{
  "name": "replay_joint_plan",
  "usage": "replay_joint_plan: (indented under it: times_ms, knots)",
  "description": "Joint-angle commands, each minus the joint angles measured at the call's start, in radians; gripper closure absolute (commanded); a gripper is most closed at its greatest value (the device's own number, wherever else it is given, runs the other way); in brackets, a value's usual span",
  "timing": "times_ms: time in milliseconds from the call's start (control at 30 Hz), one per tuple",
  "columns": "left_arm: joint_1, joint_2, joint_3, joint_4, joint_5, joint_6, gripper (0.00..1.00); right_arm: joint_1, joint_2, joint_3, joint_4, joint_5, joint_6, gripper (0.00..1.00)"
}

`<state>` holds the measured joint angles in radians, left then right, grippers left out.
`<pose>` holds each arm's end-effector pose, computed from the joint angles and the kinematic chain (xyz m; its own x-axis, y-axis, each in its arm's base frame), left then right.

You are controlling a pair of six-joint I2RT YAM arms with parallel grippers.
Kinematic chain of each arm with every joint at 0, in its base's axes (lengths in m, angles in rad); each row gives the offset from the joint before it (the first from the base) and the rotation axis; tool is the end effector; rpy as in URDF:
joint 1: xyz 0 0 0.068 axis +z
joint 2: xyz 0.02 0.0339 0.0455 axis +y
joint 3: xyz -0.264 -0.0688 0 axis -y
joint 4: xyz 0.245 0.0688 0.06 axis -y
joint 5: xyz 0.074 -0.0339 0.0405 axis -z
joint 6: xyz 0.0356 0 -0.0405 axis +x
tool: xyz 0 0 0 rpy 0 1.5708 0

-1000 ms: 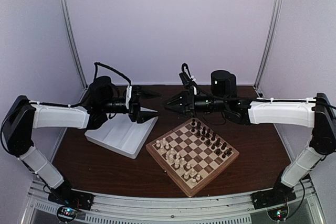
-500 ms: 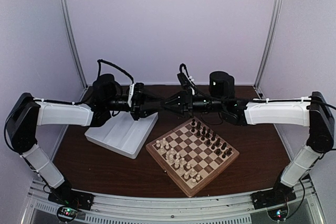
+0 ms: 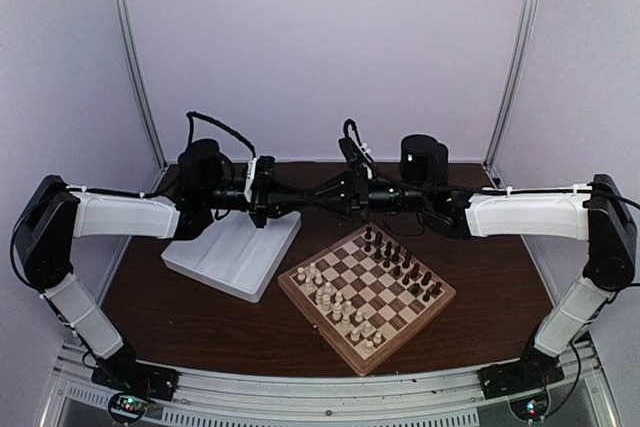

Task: Set up the chess pieces on the board
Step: Adjust the chess piece.

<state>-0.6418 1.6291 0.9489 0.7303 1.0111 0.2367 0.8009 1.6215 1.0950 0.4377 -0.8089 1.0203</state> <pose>0.2674 -0.2375 0.2743 0.2725 -0.0482 -0.9609 0.9586 -0.0721 0.2755 0.2415 0.2861 0.2972 -0.8822 -0.0648 -0.4664 -0.4691 0.0349 0.8825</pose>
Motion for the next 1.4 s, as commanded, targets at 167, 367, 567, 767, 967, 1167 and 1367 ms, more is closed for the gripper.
replay_joint_plan:
  times_ms: [167, 367, 567, 767, 967, 1167, 1367]
  knots:
    - [-0.007, -0.014, 0.019, -0.095, 0.003, 0.02, 1.0, -0.006, -0.066, 0.024, -0.136, 0.071, -0.143, 0.37]
    - [-0.018, -0.06, 0.02, -0.334, -0.101, 0.132, 1.0, 0.002, -0.122, 0.102, -0.486, 0.189, -0.339, 0.3]
    - [-0.072, -0.059, 0.101, -0.668, -0.305, 0.265, 1.0, 0.019, -0.108, 0.135, -0.632, 0.238, -0.402, 0.48]
    - [-0.101, -0.042, 0.138, -0.726, -0.367, 0.278, 1.0, 0.03, -0.077, 0.153, -0.672, 0.267, -0.424, 0.64]
    - [-0.114, -0.023, 0.155, -0.726, -0.373, 0.28, 1.0, 0.036, -0.049, 0.153, -0.65, 0.249, -0.41, 0.67]
    - [-0.127, -0.005, 0.169, -0.726, -0.373, 0.282, 1.0, 0.037, -0.03, 0.144, -0.615, 0.245, -0.391, 0.68]
    - [-0.136, 0.015, 0.188, -0.753, -0.375, 0.284, 1.0, 0.036, -0.01, 0.143, -0.58, 0.233, -0.369, 0.7]
